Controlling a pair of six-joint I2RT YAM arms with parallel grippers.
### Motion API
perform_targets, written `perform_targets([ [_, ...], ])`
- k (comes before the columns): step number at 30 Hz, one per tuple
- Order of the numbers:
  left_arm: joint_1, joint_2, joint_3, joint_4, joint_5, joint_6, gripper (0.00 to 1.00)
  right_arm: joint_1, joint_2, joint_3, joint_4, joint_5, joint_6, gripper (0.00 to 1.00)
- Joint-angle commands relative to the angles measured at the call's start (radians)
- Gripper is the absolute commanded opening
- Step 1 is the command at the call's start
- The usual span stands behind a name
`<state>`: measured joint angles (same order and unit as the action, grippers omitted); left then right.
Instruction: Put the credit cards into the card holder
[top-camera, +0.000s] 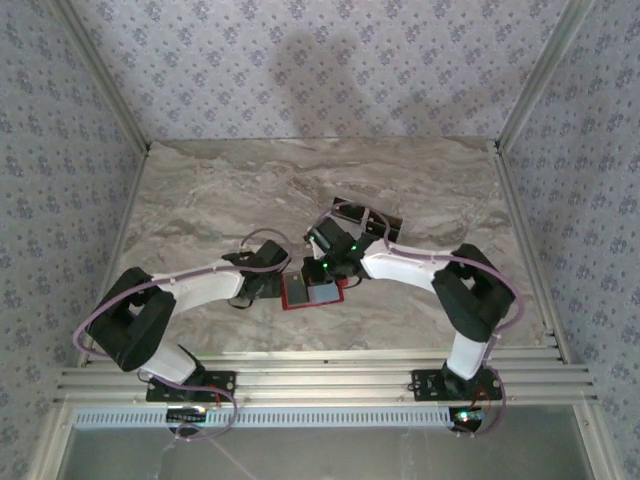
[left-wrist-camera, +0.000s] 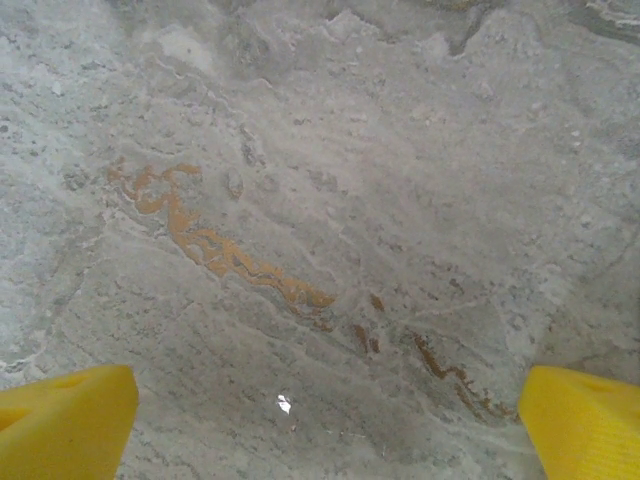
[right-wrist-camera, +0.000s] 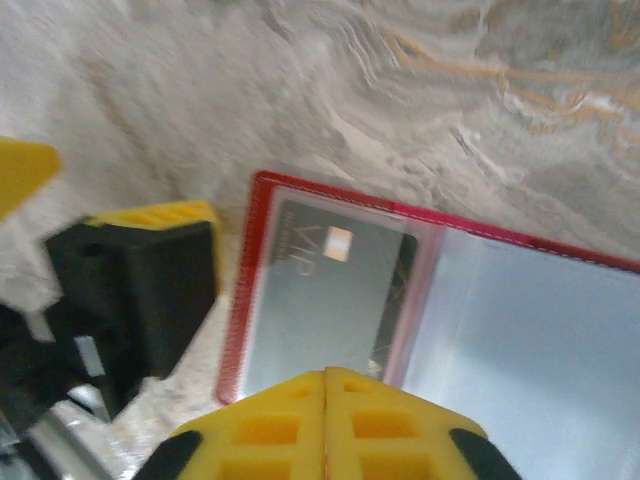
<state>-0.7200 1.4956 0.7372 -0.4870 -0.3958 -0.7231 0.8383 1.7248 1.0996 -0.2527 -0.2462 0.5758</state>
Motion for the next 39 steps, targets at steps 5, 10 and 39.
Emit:
perform_targets([
  [5, -0.041, -0.061, 0.015, -0.01, 0.044, -0.006, 1.0, -0.067, -0.098, -0.073, -0.049, 0.023, -0.04, 0.43],
  [10, -0.093, -0.037, 0.036, -0.008, 0.032, -0.038, 1.0, -0.097, -0.103, -0.12, -0.032, 0.017, -0.048, 0.48],
  [39, -0.148, 0.01, -0.012, 0.035, 0.004, -0.086, 1.0, -0.076, -0.023, -0.134, -0.011, 0.003, -0.051, 0.49],
])
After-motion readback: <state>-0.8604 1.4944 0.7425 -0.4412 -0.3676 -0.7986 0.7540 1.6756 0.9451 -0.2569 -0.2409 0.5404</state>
